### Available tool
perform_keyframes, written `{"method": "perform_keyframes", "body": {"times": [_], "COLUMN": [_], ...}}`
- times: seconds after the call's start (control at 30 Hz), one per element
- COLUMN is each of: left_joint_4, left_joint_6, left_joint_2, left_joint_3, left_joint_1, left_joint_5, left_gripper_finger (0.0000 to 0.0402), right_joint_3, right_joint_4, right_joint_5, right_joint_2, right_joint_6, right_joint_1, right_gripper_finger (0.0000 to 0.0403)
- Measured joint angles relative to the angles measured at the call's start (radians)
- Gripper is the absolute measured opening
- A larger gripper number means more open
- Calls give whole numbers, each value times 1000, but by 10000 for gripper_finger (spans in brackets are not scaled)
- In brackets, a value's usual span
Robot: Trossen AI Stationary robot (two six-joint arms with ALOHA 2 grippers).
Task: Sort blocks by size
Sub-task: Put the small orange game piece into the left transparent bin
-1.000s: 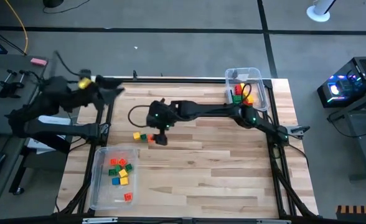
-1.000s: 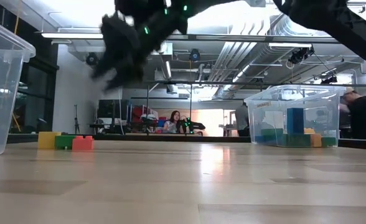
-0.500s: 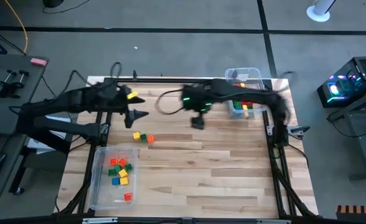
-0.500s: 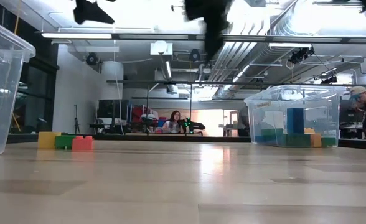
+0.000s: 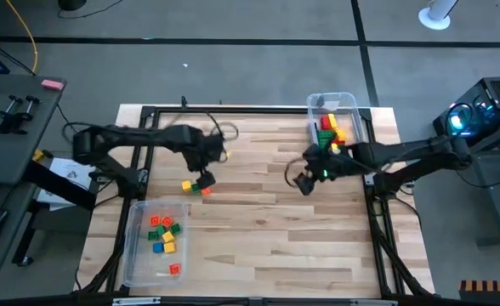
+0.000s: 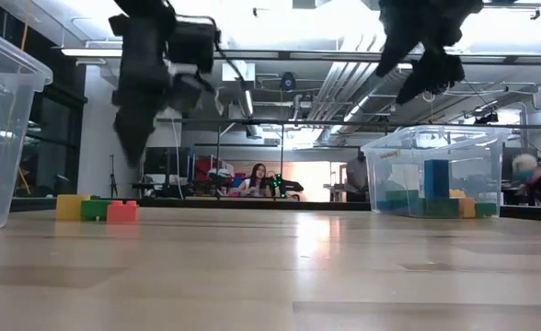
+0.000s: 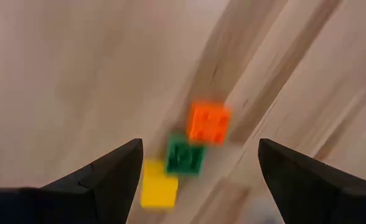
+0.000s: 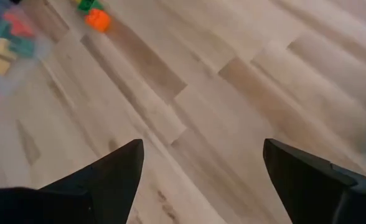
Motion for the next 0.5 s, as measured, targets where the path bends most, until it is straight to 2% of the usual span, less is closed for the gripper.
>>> {"method": "perform_keyframes", "body": {"times": [0.1, 0.27, 0.5], "left_joint_4": [-6, 20, 116], "left_joint_6": [-62, -142, -124], "left_joint_2": [71, 146, 265], "left_joint_3": [0, 1, 1], "left_joint_1": [-61, -168, -196], "left_joint_5": [-26, -150, -174], "left_gripper_finger": [306, 305, 305], "right_joint_3": [-71, -140, -150], "right_joint_4": [59, 140, 160], "right_joint_5": [14, 10, 5], "right_joint_2": [-8, -1, -1], "right_joint_6": [14, 12, -45], "right_joint_1": [37, 50, 38], "right_gripper_finger": [325, 325, 325]}}
